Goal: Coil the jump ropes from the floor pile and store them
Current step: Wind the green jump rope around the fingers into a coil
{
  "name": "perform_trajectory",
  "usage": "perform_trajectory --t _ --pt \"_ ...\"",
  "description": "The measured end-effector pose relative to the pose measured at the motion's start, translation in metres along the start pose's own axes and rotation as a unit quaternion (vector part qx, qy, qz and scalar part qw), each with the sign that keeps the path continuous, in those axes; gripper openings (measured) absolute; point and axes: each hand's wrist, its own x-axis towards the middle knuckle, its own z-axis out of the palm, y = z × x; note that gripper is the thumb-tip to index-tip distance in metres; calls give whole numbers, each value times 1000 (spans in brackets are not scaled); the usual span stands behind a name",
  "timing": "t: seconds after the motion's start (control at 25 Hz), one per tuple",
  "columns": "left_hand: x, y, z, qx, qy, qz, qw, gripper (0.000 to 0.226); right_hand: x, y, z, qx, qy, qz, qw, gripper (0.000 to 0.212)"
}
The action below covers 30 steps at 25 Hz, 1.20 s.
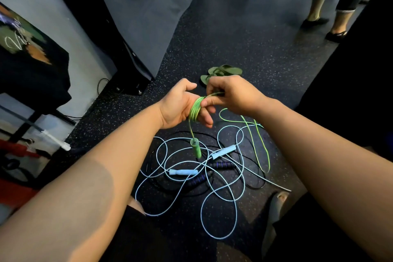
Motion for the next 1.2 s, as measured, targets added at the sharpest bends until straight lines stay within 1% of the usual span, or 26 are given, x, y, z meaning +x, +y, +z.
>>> perform_trajectory --t 0.08,0.16,0.2,0.32,0.4,0.52,0.64,0.72,0.76,0.84,0.88,0.96,1.08,1.12,1.2 --pt "-6 4 2 -6 -11 -11 1000 75 1 1 -1 21 15 -11 1000 48" --pt "-11 7 3 -17 -4 -8 1000 73 2 6 1 34 36 -2 999 44" --pt "-14 8 2 -35 2 1 999 71 3 9 3 41 44 11 998 41" --pt "-21 11 -1 -128 12 39 991 68 4 11 15 57 40 72 995 42" --pt "-24 13 -4 -211 7 78 974 69 2 8 29 92 20 114 989 40" --pt "-26 16 -7 -329 -12 153 932 65 0 1 47 179 -39 171 968 40" --pt "-24 17 -11 -392 -2 219 893 68 -2 -2 53 182 -78 187 962 38" --pt "-22 18 -13 -405 24 249 880 72 -3 -5 50 163 -99 183 964 35" --pt "-22 18 -13 -399 44 254 880 76 -4 -7 48 146 -111 178 967 34" --pt "-20 17 -17 -368 84 247 892 83 -5 -12 40 90 -135 155 975 31" --pt "-18 16 -18 -345 104 239 902 83 -6 -16 36 54 -145 138 978 28" --pt "-14 14 -17 -284 140 210 925 75 -6 -22 27 -17 -155 106 982 26" --pt "-3 7 -10 -160 205 154 953 61 -2 -27 17 -88 -124 54 987 29" --pt "0 5 -10 -118 212 138 960 59 1 -28 15 -109 -105 36 988 32" --pt "4 -2 -13 -53 183 107 976 62 4 -27 10 -136 -68 6 988 33"
